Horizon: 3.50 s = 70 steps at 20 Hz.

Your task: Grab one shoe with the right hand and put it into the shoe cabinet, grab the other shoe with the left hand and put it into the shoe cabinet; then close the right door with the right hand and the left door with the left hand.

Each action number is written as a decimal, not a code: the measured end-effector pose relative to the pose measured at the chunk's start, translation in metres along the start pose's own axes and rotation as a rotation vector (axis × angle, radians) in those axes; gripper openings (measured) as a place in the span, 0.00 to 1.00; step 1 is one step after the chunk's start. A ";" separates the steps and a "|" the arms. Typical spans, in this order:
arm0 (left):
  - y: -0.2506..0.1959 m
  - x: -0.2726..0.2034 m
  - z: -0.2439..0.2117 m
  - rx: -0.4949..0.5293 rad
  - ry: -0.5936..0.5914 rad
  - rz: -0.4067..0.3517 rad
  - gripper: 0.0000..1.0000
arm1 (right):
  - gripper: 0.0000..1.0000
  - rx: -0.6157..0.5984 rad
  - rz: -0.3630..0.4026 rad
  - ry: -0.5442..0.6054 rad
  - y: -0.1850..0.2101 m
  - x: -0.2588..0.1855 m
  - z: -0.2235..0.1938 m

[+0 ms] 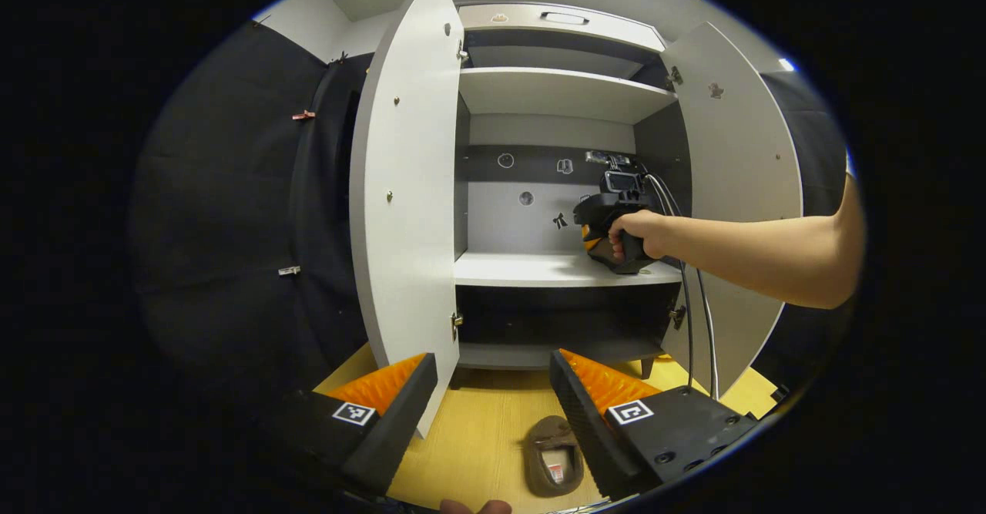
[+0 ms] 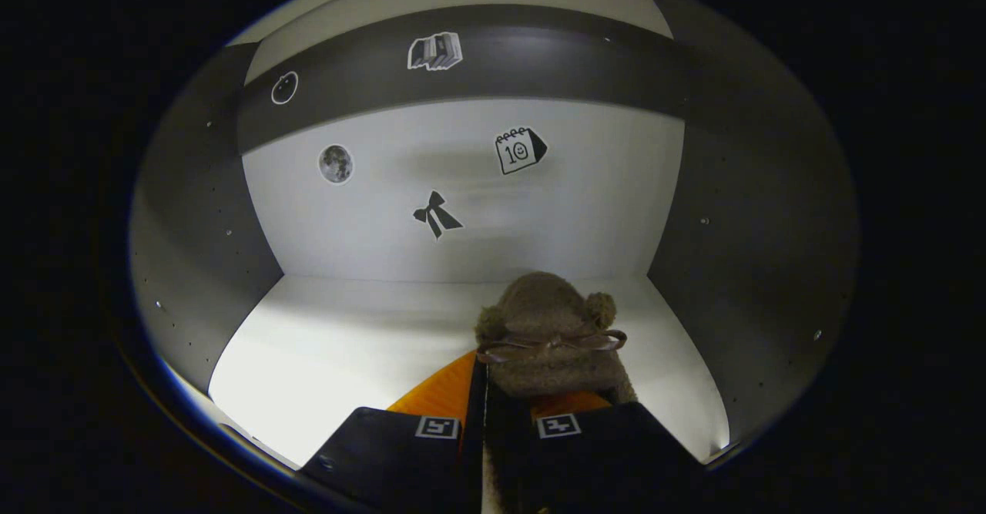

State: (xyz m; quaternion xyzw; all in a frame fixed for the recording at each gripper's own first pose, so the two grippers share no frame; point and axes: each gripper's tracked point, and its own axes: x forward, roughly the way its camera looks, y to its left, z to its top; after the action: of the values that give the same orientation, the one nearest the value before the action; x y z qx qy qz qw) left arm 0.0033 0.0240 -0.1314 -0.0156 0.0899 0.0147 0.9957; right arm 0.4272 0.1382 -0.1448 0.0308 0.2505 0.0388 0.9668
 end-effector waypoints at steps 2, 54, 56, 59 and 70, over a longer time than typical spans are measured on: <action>-0.003 0.000 0.000 0.004 0.000 -0.006 0.94 | 0.34 0.006 0.028 0.001 0.006 -0.013 0.002; -0.063 0.133 -0.279 0.101 0.538 -0.129 0.08 | 0.97 0.004 -0.157 -0.483 -0.200 -0.488 -0.051; -0.060 0.125 -0.250 0.086 0.521 -0.112 0.08 | 0.97 0.013 -0.156 -0.482 -0.205 -0.484 -0.049; -0.059 0.113 -0.193 0.075 0.464 -0.089 0.07 | 0.97 0.023 -0.158 -0.485 -0.213 -0.478 -0.047; -0.070 0.129 0.020 -0.019 0.345 -0.005 0.07 | 0.97 0.082 -0.126 -0.436 -0.247 -0.455 -0.059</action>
State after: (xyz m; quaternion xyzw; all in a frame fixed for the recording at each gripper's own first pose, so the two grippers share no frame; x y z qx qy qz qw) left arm 0.1364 -0.0418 -0.1330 -0.0276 0.2593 0.0101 0.9654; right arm 0.0164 -0.1469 0.0037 0.0619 0.0383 -0.0396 0.9966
